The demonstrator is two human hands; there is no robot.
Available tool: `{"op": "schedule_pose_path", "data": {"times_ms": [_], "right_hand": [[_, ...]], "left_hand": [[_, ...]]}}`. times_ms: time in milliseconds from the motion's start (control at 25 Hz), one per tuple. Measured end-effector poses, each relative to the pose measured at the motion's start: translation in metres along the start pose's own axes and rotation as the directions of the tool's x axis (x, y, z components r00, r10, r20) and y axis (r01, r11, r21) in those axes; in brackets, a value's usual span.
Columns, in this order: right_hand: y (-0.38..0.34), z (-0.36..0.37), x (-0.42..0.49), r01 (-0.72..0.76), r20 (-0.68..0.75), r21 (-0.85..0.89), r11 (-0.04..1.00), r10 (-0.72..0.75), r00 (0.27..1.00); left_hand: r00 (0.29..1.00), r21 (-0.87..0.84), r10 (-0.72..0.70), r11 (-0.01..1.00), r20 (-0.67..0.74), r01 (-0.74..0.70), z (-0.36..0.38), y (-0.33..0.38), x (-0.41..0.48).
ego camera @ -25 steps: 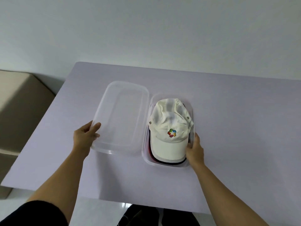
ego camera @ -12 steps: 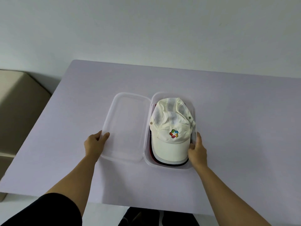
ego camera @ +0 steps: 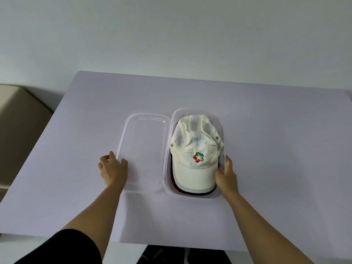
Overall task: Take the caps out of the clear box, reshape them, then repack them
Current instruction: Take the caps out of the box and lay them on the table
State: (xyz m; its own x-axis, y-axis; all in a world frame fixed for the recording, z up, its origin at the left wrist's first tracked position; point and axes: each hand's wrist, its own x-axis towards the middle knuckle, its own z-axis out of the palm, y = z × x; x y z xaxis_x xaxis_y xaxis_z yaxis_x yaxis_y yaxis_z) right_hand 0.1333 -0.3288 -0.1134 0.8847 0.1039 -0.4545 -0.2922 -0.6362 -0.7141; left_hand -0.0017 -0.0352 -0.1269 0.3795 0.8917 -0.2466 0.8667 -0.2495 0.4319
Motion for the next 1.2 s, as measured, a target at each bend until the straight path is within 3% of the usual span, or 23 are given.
{"op": "schedule_pose_path", "data": {"times_ms": [120,200,320,400,520,680,800,960,1080,1200], "right_hand": [[-0.011,-0.006,0.004,0.116,-0.216,0.03,0.993,-0.107,0.971],[-0.026,-0.011,0.012,0.255,-0.339,-0.086,0.963,-0.269,0.901],[-0.043,-0.008,0.026,0.363,-0.21,-0.302,0.881,-0.433,0.877],[-0.048,-0.003,0.034,0.346,-0.116,-0.387,0.855,-0.417,0.901],[-0.047,0.004,0.036,0.364,-0.164,-0.343,0.866,-0.437,0.884],[-0.047,0.01,0.024,0.586,-0.186,-0.099,0.804,-0.594,0.783],[-0.061,0.004,0.011,0.589,-0.275,0.045,0.807,-0.556,0.784],[-0.089,-0.034,0.013,0.668,-0.501,0.14,0.731,-0.53,0.684],[-0.087,-0.081,0.036,0.687,-0.639,0.133,0.714,-0.468,0.611],[-0.061,-0.13,0.071,0.618,-0.68,0.111,0.778,-0.394,0.618]], "left_hand": [[0.987,-0.237,0.156,0.958,-0.044,-0.162,0.011,0.048,-0.019],[0.963,-0.309,0.271,0.915,-0.004,-0.258,0.02,0.082,-0.034],[0.884,-0.303,0.449,0.867,0.131,-0.396,0.036,0.116,-0.054],[0.84,-0.225,0.504,0.858,0.2,-0.461,0.049,0.124,-0.063],[0.86,-0.148,0.468,0.883,0.204,-0.445,0.058,0.125,-0.062],[0.892,-0.159,0.44,0.892,0.1,-0.422,0.051,0.126,-0.057],[0.878,-0.334,0.473,0.817,-0.075,-0.469,0.031,0.142,-0.072],[0.875,-0.546,0.451,0.695,-0.176,-0.468,0.002,0.199,-0.101],[0.831,-0.581,0.535,0.632,-0.151,-0.513,0.011,0.252,-0.118],[0.745,-0.549,0.665,0.607,-0.045,-0.574,0.047,0.301,-0.131]]}}
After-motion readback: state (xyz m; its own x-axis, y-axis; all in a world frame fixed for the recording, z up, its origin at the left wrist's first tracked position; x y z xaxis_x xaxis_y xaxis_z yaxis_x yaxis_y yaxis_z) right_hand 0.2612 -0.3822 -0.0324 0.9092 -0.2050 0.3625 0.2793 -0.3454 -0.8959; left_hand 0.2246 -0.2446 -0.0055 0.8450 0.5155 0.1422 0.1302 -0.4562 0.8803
